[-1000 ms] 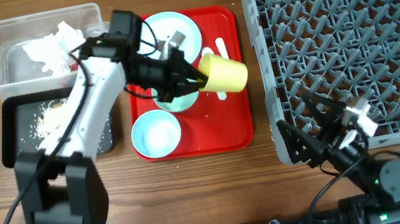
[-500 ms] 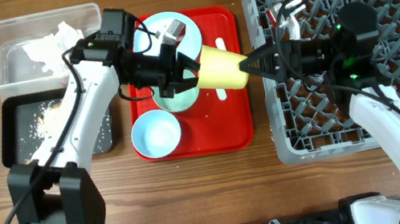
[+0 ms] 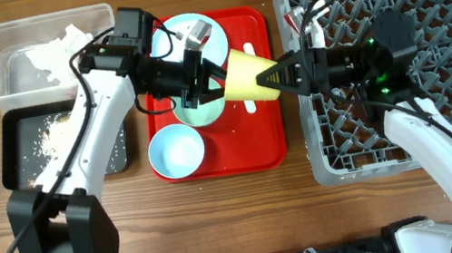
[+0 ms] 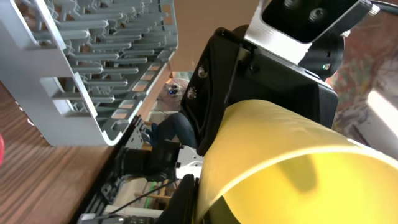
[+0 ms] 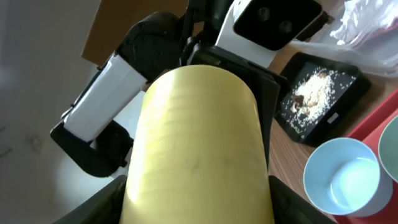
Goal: Sort waste into correct bins and load items into the dishwasher rack
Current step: 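Hold the yellow cup out and grasp it with the right gripper, then lower the yellow cup into the dish rack with the right gripper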
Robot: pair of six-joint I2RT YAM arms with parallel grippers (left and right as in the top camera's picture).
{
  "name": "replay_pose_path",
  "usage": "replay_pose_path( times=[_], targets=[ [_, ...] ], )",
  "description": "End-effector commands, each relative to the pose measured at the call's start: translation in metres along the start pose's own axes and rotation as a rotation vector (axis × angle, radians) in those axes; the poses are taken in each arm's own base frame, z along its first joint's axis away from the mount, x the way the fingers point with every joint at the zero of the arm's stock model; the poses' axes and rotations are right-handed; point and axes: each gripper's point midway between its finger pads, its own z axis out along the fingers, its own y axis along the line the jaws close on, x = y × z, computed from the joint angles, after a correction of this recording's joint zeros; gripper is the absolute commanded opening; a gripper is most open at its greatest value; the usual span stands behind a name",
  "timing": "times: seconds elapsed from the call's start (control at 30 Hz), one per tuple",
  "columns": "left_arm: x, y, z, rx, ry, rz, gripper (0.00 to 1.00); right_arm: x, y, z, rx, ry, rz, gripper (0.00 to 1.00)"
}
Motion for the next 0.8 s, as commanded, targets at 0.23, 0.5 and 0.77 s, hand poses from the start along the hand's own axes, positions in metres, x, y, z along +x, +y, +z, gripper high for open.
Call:
replay_pose_path(
  times=[0.23, 0.5, 0.77],
  targets=[
    [-0.013, 0.003, 0.000, -0.060, -0.033, 0.120, 0.08, -0.001, 0.006, 0.007, -0.009, 0.000, -0.023, 0.52],
    [-0.029, 0.010, -0.028, -0.086, -0.115, 0.126, 0.43, -0.029, 0.007, -0.038, 0.040, -0.112, -0.127, 0.43],
    [-0.051, 0.072, -0.065, -0.449, -0.254, 0.081, 0.43, -0.011, -0.103, -0.095, 0.497, -0.285, 0.077, 0.43]
  ],
)
